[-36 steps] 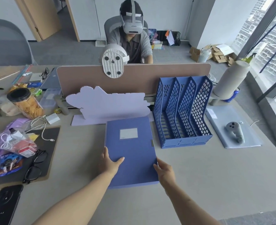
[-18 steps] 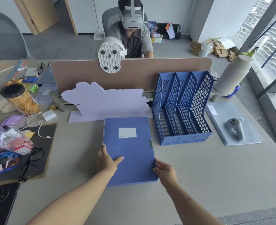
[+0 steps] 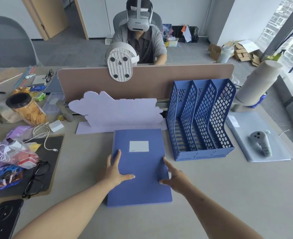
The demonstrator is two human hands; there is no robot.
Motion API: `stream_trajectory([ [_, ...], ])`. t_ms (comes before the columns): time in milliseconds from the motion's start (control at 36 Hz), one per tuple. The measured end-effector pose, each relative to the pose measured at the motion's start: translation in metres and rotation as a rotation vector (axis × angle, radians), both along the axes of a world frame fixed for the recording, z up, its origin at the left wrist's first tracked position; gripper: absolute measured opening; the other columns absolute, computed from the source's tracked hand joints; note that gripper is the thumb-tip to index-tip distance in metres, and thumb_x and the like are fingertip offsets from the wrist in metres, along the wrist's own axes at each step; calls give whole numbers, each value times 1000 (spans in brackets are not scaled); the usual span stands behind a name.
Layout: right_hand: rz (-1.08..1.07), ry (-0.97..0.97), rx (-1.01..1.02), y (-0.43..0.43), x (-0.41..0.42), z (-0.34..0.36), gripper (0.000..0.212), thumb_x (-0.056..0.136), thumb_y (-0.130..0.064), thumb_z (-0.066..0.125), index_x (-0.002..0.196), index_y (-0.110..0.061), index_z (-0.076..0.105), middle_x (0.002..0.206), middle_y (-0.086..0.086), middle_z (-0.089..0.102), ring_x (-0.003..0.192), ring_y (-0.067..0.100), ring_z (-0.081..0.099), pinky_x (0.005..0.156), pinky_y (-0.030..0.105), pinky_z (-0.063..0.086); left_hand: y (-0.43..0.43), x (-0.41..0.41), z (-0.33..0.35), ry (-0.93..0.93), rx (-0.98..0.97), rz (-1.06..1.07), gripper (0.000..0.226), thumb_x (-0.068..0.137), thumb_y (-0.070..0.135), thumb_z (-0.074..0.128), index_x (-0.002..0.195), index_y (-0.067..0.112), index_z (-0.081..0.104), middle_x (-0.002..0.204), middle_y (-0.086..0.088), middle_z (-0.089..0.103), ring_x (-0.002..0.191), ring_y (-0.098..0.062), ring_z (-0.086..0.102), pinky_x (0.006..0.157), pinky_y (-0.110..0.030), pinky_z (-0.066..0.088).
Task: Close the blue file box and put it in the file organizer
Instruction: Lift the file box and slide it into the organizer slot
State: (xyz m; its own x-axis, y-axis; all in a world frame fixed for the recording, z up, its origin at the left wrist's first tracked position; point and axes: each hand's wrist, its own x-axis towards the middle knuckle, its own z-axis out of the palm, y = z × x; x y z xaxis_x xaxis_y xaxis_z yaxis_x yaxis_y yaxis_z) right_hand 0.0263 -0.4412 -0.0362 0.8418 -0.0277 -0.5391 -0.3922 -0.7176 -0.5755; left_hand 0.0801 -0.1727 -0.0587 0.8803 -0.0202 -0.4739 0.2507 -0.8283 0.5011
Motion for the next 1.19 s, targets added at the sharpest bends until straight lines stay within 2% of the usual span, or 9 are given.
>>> stream_trajectory([
  [139, 69, 58, -116, -1, 1, -1, 89, 85, -47, 62, 141, -66, -4, 139, 2, 56, 121, 30, 55, 88, 37, 47, -5, -5, 3, -43, -96, 28, 130, 63, 53, 87, 154, 49, -5, 165, 1, -10, 150, -22, 22, 89, -29, 46],
  [278, 106, 80, -178, 0, 1, -1, 86, 90, -48, 55, 142, -62, -12, 133, 3, 58, 118, 30, 55, 85, 39, 45, -6, -5, 10, 4, 129, -17, 129, 60, 78, 70, 149, 53, -20, 165, -3, 8, 147, -32, 19, 105, -41, 39],
  [444, 40, 65, -42, 3, -4, -3, 87, 92, -40, 56, 142, -63, -12, 103, 6, 50, 86, 25, 49, 80, 33, 41, -5, -4, 12, 25, 45, 20, 133, 57, 76, 74, 148, 55, -21, 162, -3, 23, 143, -29, 30, 100, -37, 43],
  [500, 7, 19, 64, 7, -11, -9, 90, 93, -25, 55, 145, -58, -11, 124, 4, 51, 100, 25, 54, 86, 29, 42, -2, -9, 9, 13, -93, 73, 135, 57, 62, 85, 150, 55, -14, 166, -2, 13, 148, -26, 26, 102, -37, 42],
  [583, -12, -37, 185, 15, -23, -10, 93, 92, -6, 50, 150, -45, -10, 160, -17, 19, 143, 21, 35, 103, 19, 29, 2, -21, 5, -28, -235, 149, 136, 56, 47, 93, 151, 56, -4, 166, -5, 10, 151, -24, 20, 111, -42, 37],
  [750, -117, -131, 340, 33, -34, 2, 89, 88, 5, 44, 153, -42, 3, 156, -25, 16, 145, 4, 21, 109, 14, 16, 16, -34, 15, -201, -384, 182, 132, 59, 34, 95, 151, 56, 3, 166, 14, 9, 153, -13, 8, 116, -41, 29],
  [861, -161, -264, 397, 39, -25, 23, 90, 87, 8, 42, 149, -47, 6, 140, -52, 13, 138, -15, 19, 112, 13, 19, 16, -21, 46, -323, -441, 179, 133, 58, 28, 96, 152, 54, 7, 164, 9, 15, 145, -2, 16, 115, -35, 27],
  [1056, -285, -543, 526, 48, -11, 89, 80, 91, 13, 43, 152, -33, 18, 145, -21, 28, 125, -29, 25, 105, 2, 25, 16, 3, 105, -487, -494, 84, 130, 63, 30, 93, 152, 54, 2, 161, 12, 12, 144, -1, 19, 112, -33, 29],
  [1194, -367, -791, 401, 42, -8, 119, 72, 90, -28, 54, 139, -65, 16, 127, -23, 33, 126, -6, 35, 113, 19, 22, 4, 10, 129, -526, -580, -4, 129, 65, 28, 92, 153, 54, 2, 153, 28, 11, 139, 8, 15, 113, -29, 23],
])
